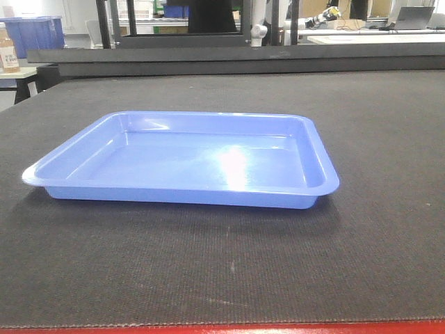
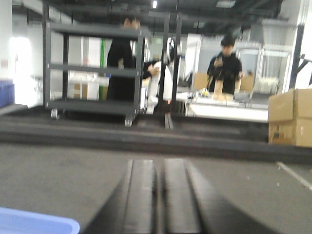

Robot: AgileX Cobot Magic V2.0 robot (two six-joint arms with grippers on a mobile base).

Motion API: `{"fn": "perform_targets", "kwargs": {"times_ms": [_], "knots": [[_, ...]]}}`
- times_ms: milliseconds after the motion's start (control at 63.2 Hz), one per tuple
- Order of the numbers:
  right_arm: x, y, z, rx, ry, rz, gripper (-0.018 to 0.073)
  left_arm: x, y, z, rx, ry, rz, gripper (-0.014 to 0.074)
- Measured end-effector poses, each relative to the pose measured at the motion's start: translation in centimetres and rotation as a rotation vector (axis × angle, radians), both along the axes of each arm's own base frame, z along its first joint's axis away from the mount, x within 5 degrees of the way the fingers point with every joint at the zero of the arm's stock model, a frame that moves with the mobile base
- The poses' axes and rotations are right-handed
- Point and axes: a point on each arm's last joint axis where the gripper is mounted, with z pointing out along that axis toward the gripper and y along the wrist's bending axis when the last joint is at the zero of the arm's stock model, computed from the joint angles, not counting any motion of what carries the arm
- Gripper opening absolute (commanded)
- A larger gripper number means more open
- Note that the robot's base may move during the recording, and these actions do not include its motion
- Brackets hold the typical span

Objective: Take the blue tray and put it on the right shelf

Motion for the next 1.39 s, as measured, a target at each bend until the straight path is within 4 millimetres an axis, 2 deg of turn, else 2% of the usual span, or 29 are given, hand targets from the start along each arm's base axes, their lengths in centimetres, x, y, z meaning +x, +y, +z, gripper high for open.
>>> {"fn": "perform_targets", "kwargs": {"times_ms": [63, 111, 317, 491, 570, 696, 855, 934, 1029, 1171, 1250, 1393], "knots": [[1.1, 0.0, 0.7, 0.0, 0.044, 0.001, 0.0562, 1.7, -0.1, 0.4, -0.011, 0.072, -0.004, 0.0368], [2.4, 0.0, 1.4, 0.001, 0.091, 0.003, 0.0645, 3.0, -0.3, 0.6, -0.009, 0.122, -0.014, 0.0384], [6.2, 0.9, 3.6, 0.063, 0.319, 0.105, 0.062, 7.4, -2.8, 2.5, 0.013, 0.278, -0.167, 0.0383], [10.7, 3.9, 4.8, 0.113, 0.58, 0.319, 0.062, 11.7, -5.9, 4.1, 0.045, 0.397, -0.277, 0.0383], [13.4, 6.1, 4.2, 0.084, 0.72, 0.404, 0.0617, 13.8, -6.9, 4.2, 0.057, 0.454, -0.291, 0.0382], [17.6, 9.5, 3.1, 0.035, 0.875, 0.489, 0.0554, 17.2, -8.1, 3.9, 0.079, 0.573, -0.291, 0.0382], [22.2, 13.6, 1.5, -0.021, 1.011, 0.559, 0.0485, 21.0, -9.4, 2.5, 0.103, 0.714, -0.287, 0.0382], [24.2, 14.8, 0.7, -0.037, 1.072, 0.556, 0.0484, 22.6, -9.9, 1.7, 0.12, 0.763, -0.282, 0.0382], [26.6, 15.4, -0.9, -0.036, 1.178, 0.469, 0.0484, 23.9, -10.2, 0.6, 0.146, 0.809, -0.273, 0.0382], [28.9, 14.8, -2.3, -0.009, 1.286, 0.24, 0.0487, 25.2, -10.1, -0.6, 0.146, 0.846, -0.253, 0.0382], [29.9, 14.5, -2.8, 0.01, 1.299, 0.143, 0.0487, 25.9, -9.1, -1.4, 0.109, 0.872, -0.206, 0.0382], [30.9, 14.8, -4.3, 0.037, 1.317, 0.106, 0.0503, 27.5, -7.3, -3.0, 0.034, 0.915, -0.144, 0.0382]]}}
